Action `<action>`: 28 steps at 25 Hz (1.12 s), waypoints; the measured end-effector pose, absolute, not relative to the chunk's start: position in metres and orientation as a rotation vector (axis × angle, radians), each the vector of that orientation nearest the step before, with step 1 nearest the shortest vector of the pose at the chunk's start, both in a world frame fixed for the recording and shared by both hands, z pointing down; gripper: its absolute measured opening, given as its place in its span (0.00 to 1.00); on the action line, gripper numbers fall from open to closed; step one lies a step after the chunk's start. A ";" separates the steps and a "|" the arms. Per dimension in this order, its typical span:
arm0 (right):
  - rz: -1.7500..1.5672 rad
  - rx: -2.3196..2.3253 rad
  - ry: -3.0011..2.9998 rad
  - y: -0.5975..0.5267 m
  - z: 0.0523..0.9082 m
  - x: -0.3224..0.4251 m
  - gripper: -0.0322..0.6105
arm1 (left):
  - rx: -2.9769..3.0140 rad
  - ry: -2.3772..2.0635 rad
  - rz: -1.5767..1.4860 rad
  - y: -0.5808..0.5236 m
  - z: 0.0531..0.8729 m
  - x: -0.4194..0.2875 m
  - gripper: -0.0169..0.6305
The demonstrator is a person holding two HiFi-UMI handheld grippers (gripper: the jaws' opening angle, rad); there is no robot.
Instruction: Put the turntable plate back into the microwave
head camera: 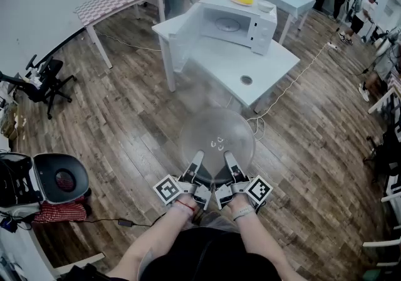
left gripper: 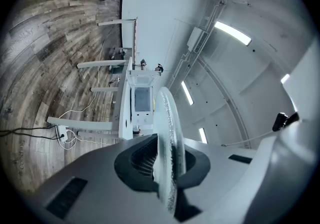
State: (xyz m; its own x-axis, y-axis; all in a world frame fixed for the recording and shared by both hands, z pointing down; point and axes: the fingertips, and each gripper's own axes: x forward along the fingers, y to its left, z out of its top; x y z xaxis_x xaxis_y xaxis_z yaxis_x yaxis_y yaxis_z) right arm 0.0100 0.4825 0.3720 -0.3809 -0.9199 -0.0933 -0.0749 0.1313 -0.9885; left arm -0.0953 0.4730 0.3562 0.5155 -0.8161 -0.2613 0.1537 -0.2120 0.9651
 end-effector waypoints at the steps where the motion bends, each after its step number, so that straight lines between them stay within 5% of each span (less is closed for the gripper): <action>1: -1.343 -0.983 1.619 0.482 0.371 0.012 0.11 | 1.534 -0.594 -0.994 0.473 0.356 -0.093 0.08; 28: -1.419 -0.910 1.642 0.480 0.377 0.033 0.11 | 1.515 -0.714 -1.056 0.480 0.363 -0.073 0.08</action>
